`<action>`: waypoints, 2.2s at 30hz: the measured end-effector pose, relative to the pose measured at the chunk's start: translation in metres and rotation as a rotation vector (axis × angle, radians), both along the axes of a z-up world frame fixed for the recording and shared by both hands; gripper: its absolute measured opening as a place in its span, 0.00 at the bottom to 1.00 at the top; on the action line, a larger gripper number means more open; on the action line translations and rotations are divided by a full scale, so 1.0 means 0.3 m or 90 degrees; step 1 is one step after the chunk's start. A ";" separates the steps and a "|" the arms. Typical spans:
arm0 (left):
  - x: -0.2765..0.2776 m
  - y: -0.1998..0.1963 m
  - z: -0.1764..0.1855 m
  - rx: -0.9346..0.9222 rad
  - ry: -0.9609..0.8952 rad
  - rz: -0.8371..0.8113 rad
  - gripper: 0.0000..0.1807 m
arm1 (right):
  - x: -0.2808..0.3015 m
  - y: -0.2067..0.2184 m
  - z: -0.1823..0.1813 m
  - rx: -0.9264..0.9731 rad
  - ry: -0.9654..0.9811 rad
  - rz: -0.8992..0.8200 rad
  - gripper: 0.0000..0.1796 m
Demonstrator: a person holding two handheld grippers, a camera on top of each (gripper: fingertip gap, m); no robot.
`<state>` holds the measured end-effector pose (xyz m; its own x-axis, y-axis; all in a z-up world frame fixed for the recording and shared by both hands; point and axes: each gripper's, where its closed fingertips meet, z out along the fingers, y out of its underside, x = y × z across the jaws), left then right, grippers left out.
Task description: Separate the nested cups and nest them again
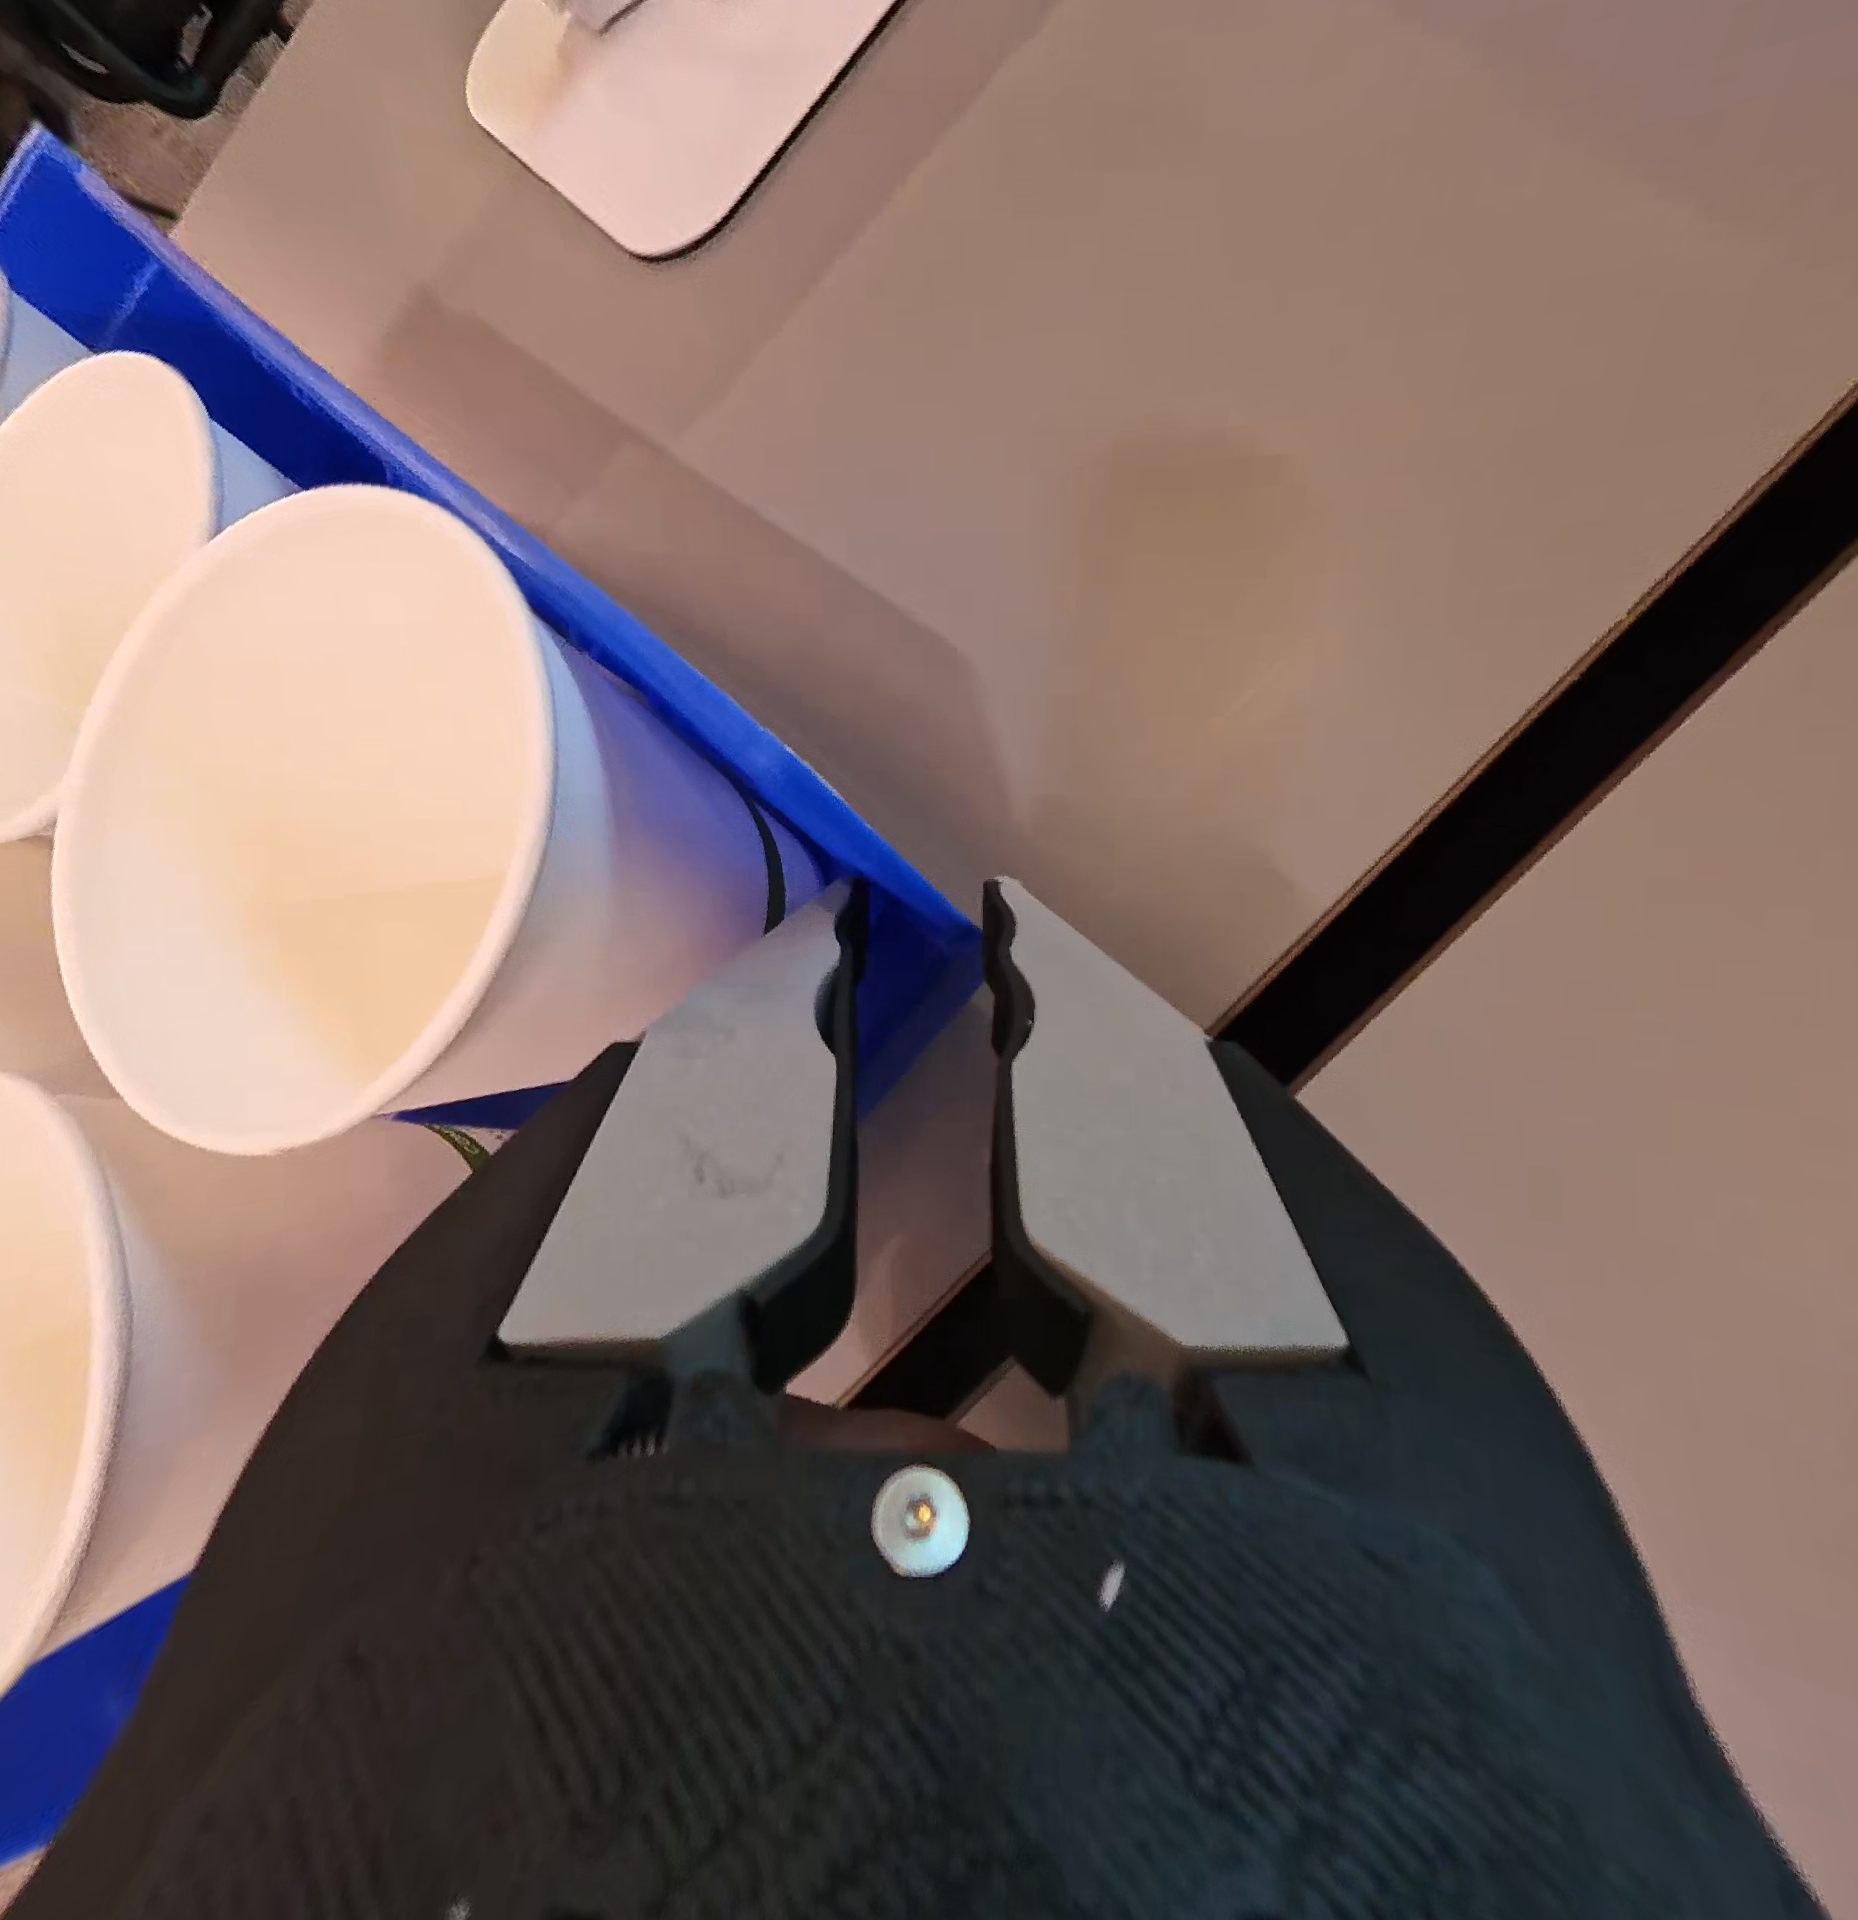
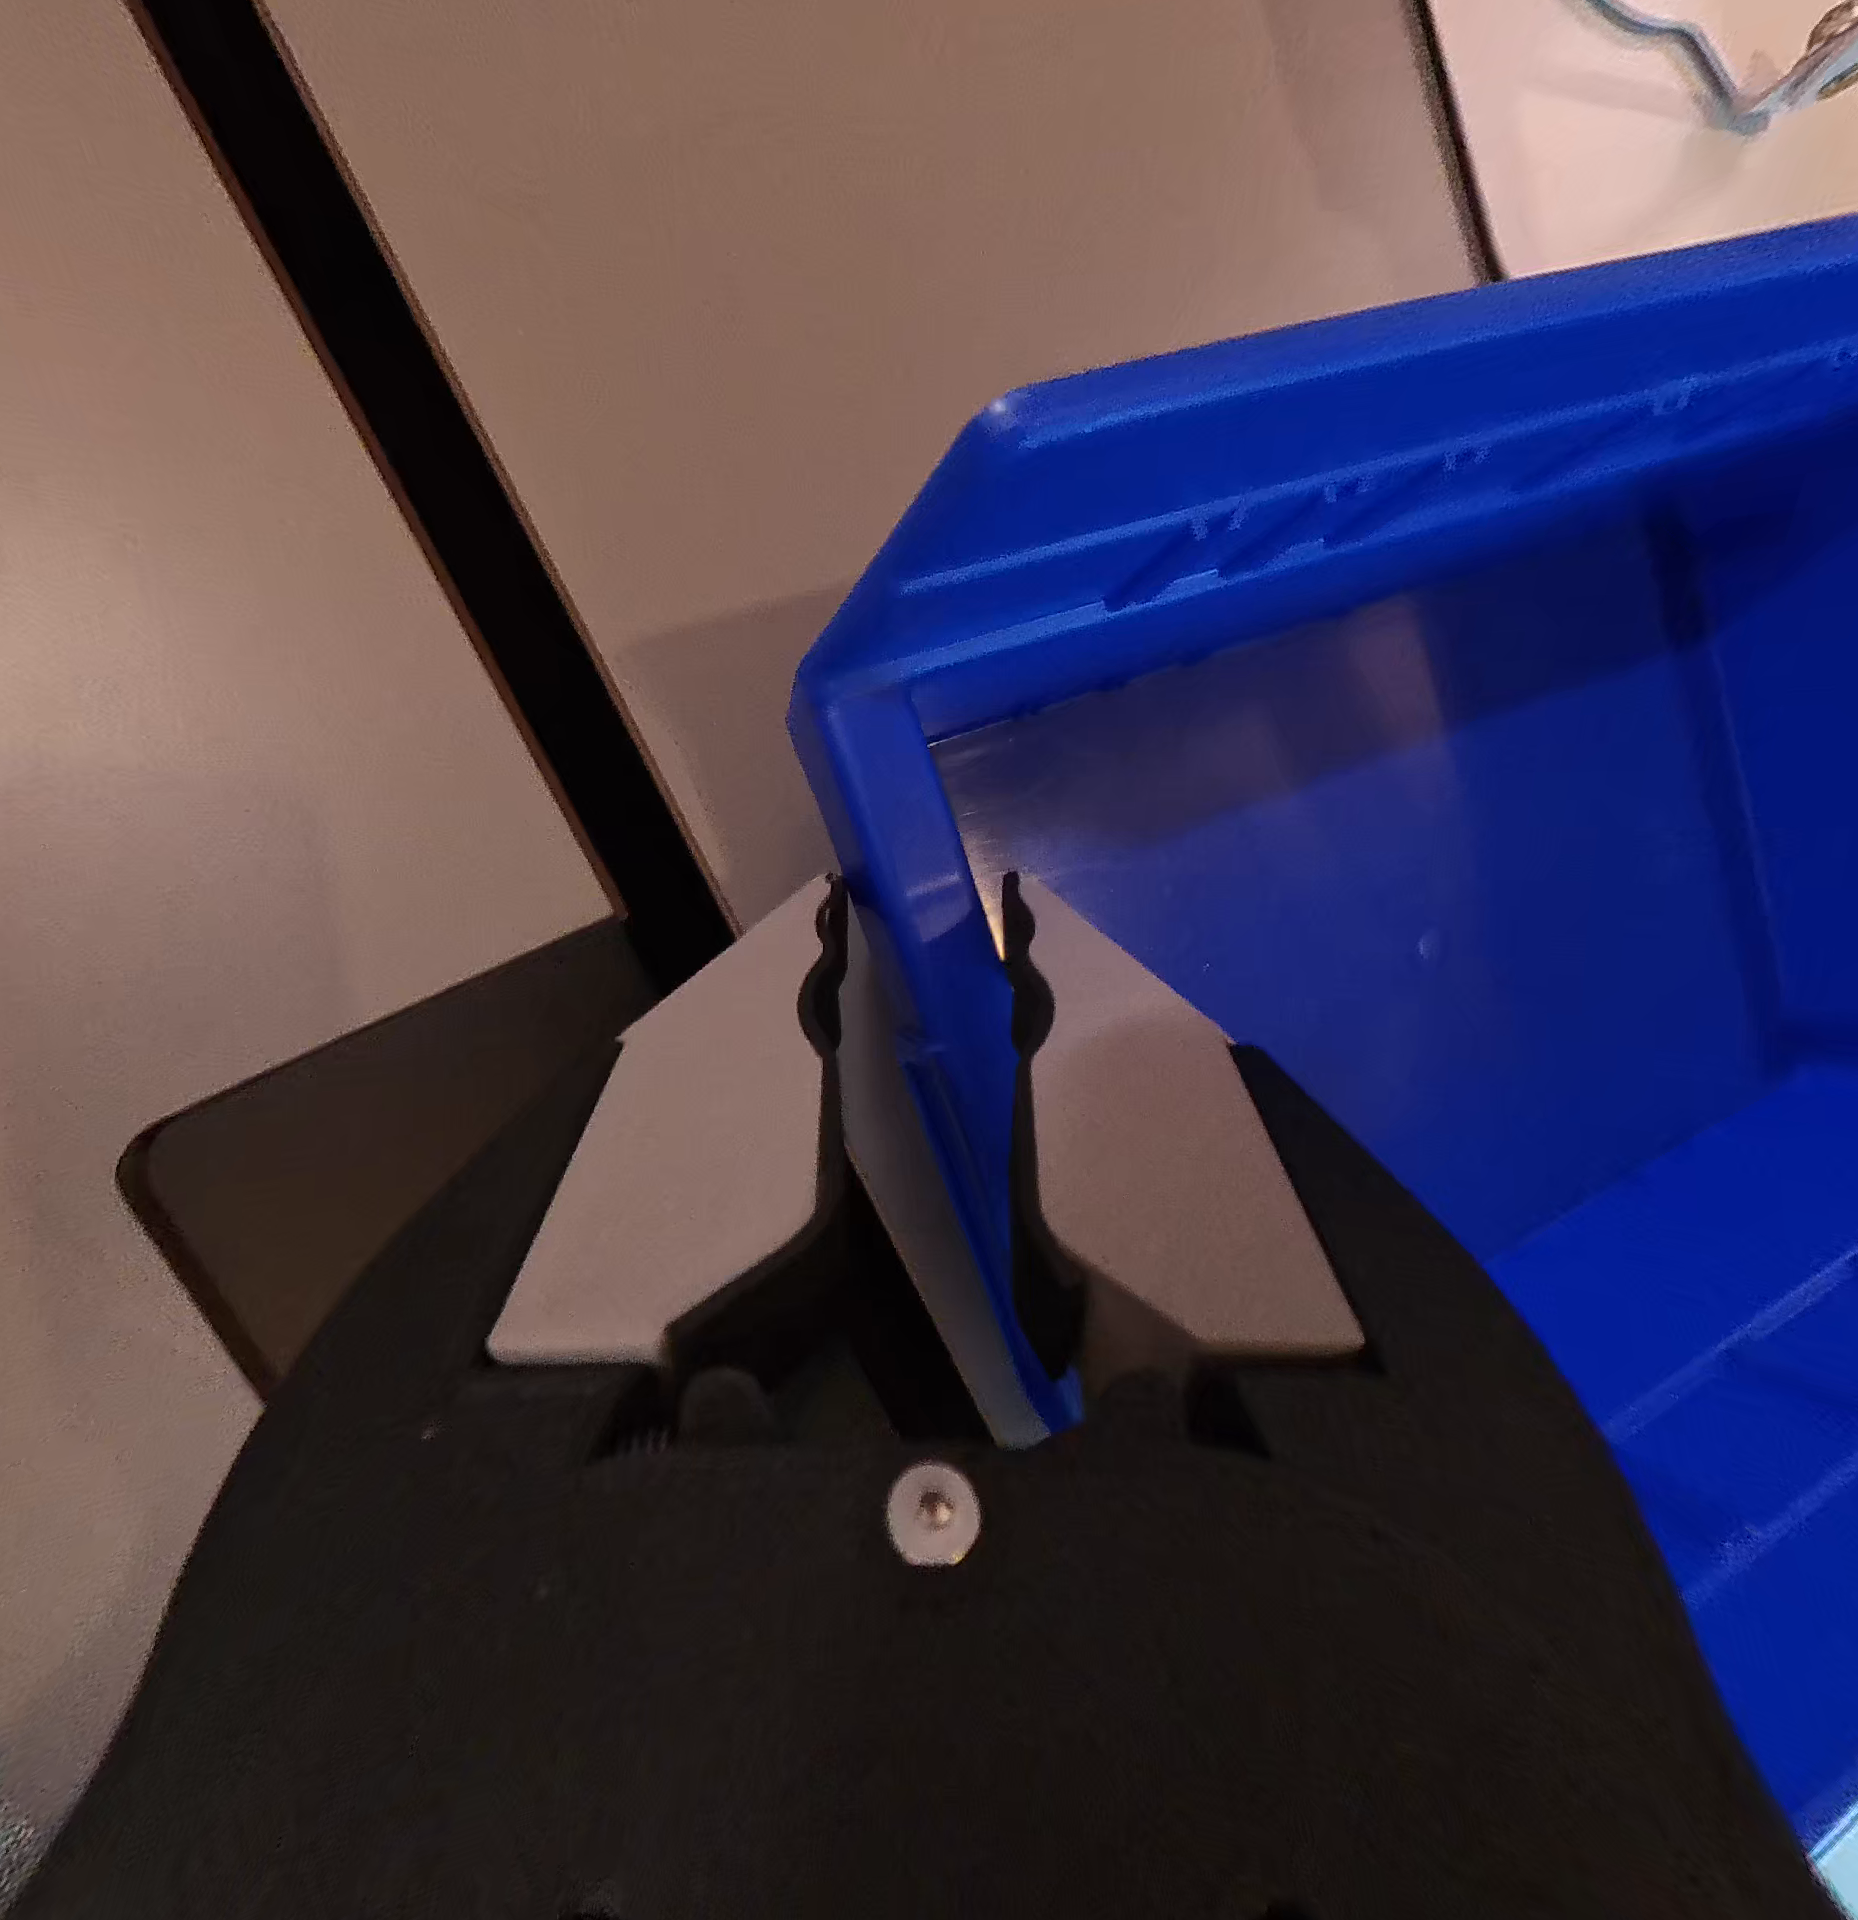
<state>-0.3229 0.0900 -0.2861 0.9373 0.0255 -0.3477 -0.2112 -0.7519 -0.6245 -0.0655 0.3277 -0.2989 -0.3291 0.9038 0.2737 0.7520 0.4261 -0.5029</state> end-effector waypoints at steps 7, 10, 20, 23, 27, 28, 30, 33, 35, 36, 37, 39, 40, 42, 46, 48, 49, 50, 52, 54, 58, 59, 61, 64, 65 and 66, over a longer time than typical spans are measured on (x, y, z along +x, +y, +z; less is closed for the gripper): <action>0.006 0.022 0.009 0.024 -0.003 0.018 0.11 | 0.066 0.006 0.044 -0.082 0.044 -0.028 0.16; 0.017 0.008 0.058 0.091 -0.016 0.049 0.23 | 0.038 -0.044 0.158 -0.143 0.146 -0.025 0.15; 0.130 0.072 0.254 0.338 -0.065 0.099 0.33 | -0.258 -0.332 0.460 -0.282 0.453 -0.024 0.29; 0.244 0.209 0.256 0.361 -0.082 0.037 0.30 | -0.390 -0.403 0.418 -0.282 0.461 -0.004 0.29; 0.296 0.369 0.250 0.381 -0.035 -0.002 0.30 | -0.528 -0.325 0.328 -0.221 0.487 -0.068 0.35; 0.311 0.405 0.236 0.384 -0.054 -0.024 0.31 | -0.549 -0.291 0.301 -0.210 0.488 -0.094 0.36; 0.294 0.461 0.179 0.383 -0.074 -0.020 0.31 | -0.570 -0.223 0.246 -0.184 0.490 -0.145 0.36; 0.291 0.484 0.126 0.355 -0.101 -0.025 0.33 | -0.575 -0.181 0.203 -0.158 0.467 -0.151 0.43; 0.263 0.470 0.171 0.373 -0.029 -0.029 0.33 | -0.571 -0.149 0.217 -0.145 0.480 -0.162 0.43; 0.244 0.459 0.177 0.371 0.005 -0.025 0.31 | -0.571 -0.143 0.225 -0.153 0.485 -0.169 0.44; 0.224 0.446 0.170 0.355 0.027 -0.015 0.31 | -0.571 -0.141 0.230 -0.158 0.489 -0.175 0.45; 0.187 0.426 0.157 0.336 0.059 0.010 0.30 | -0.571 -0.142 0.227 -0.143 0.487 -0.181 0.46; 0.171 0.421 0.153 0.334 0.068 0.025 0.29 | -0.569 -0.140 0.229 -0.124 0.491 -0.184 0.46; 0.165 0.422 0.140 0.334 0.055 0.039 0.29 | -0.563 -0.132 0.242 -0.082 0.506 -0.189 0.46; 0.179 0.427 0.110 0.322 0.049 0.036 0.30 | -0.558 -0.136 0.254 -0.082 0.515 -0.191 0.46; 0.177 0.418 0.102 0.315 0.063 0.038 0.30 | -0.558 -0.135 0.245 -0.091 0.512 -0.195 0.46; 0.172 0.413 0.103 0.318 0.069 0.041 0.29 | -0.557 -0.134 0.239 -0.096 0.508 -0.199 0.46; 0.164 0.406 0.106 0.322 0.071 0.049 0.29 | -0.557 -0.136 0.235 -0.101 0.506 -0.199 0.46; 0.146 0.395 0.100 0.322 0.057 0.062 0.28 | -0.554 -0.138 0.229 -0.104 0.500 -0.198 0.44; 0.120 0.383 0.094 0.320 0.041 0.083 0.28 | -0.549 -0.142 0.212 -0.108 0.481 -0.194 0.41; 0.079 0.366 0.091 0.324 0.009 0.111 0.28 | -0.545 -0.148 0.199 -0.118 0.470 -0.178 0.38; 0.066 0.361 0.096 0.328 0.010 0.115 0.28 | -0.546 -0.143 0.193 -0.117 0.466 -0.176 0.38; 0.040 0.349 0.112 0.342 0.014 0.122 0.28 | -0.549 -0.134 0.187 -0.127 0.462 -0.175 0.38; 0.016 0.334 0.117 0.341 0.027 0.128 0.18 | -0.552 -0.147 0.180 -0.160 0.453 -0.163 0.38; 0.003 0.326 0.113 0.335 0.037 0.139 0.19 | -0.552 -0.152 0.178 -0.160 0.449 -0.160 0.38; -0.008 0.320 0.110 0.331 0.042 0.152 0.22 | -0.551 -0.156 0.177 -0.155 0.447 -0.155 0.38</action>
<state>-0.3255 0.1860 -0.2531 0.8612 0.4169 -0.2908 -0.1245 -0.3816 -0.9159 -0.2307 0.2808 -0.2460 0.0629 0.9895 0.1300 0.2809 0.1074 -0.9537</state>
